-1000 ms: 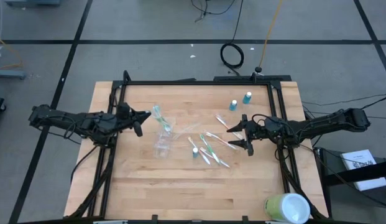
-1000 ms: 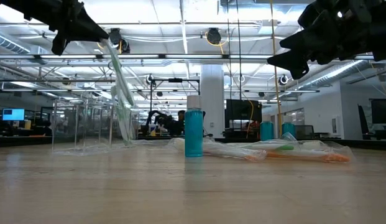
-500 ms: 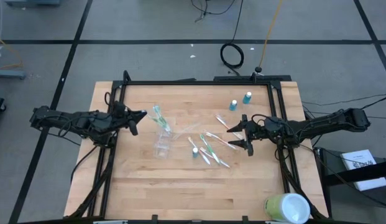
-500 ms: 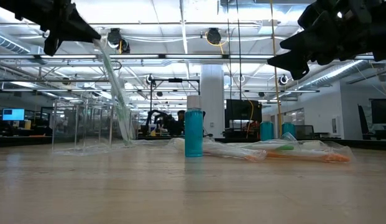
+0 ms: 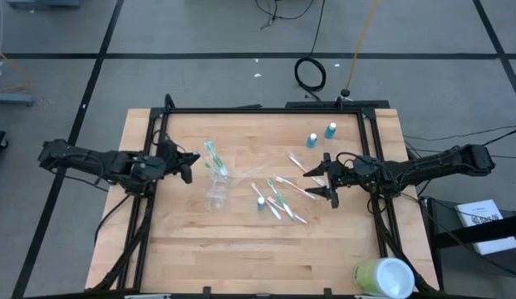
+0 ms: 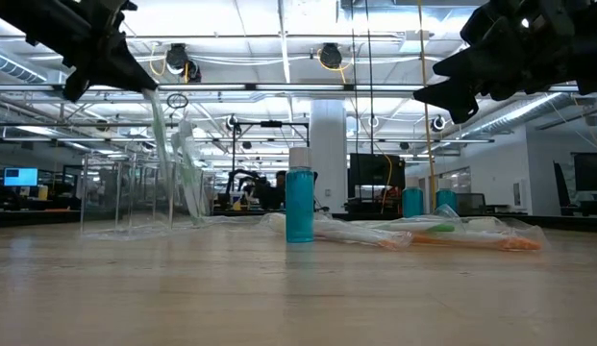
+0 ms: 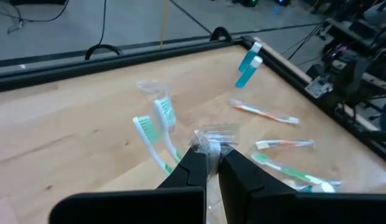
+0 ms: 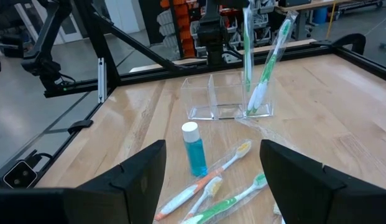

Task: Pick & Place toothbrushing station
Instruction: Put the green toothbrush into the top section of the transparent organizer

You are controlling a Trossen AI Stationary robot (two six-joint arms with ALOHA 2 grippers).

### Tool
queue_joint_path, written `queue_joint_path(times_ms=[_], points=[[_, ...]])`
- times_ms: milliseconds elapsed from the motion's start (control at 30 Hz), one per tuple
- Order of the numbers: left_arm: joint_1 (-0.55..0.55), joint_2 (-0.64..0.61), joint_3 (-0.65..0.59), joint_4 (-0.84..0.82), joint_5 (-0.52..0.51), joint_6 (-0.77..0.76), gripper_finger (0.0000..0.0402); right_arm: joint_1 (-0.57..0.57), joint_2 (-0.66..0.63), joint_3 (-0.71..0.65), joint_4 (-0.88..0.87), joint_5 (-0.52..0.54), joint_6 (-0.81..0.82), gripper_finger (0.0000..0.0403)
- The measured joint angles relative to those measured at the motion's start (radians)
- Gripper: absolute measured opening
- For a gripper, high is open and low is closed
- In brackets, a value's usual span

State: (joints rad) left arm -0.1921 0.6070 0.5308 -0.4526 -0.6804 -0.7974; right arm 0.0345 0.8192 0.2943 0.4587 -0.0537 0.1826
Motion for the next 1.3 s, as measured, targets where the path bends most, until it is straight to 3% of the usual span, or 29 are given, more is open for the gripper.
queue_joint_path(times_ms=[233,467,667,933,1300], points=[[0.000,0.079,0.000,0.020,-0.002,-0.041,0.0020,0.000,0.000,0.000,0.000,0.000,0.000,0.0251],[0.000,0.159,0.000,0.100,-0.002,-0.050,0.0006,0.000,0.000,0.000,0.000,0.000,0.000,0.0251],[0.001,0.208,0.000,0.134,-0.001,-0.051,0.0027,0.000,0.000,0.000,0.000,0.000,0.000,0.0251],[0.002,0.251,0.000,0.144,-0.010,-0.062,0.0006,0.000,0.000,0.000,0.000,0.000,0.000,0.0251],[0.002,0.252,0.000,0.140,-0.026,-0.025,0.0074,0.000,0.000,0.000,0.000,0.000,0.000,0.0251]])
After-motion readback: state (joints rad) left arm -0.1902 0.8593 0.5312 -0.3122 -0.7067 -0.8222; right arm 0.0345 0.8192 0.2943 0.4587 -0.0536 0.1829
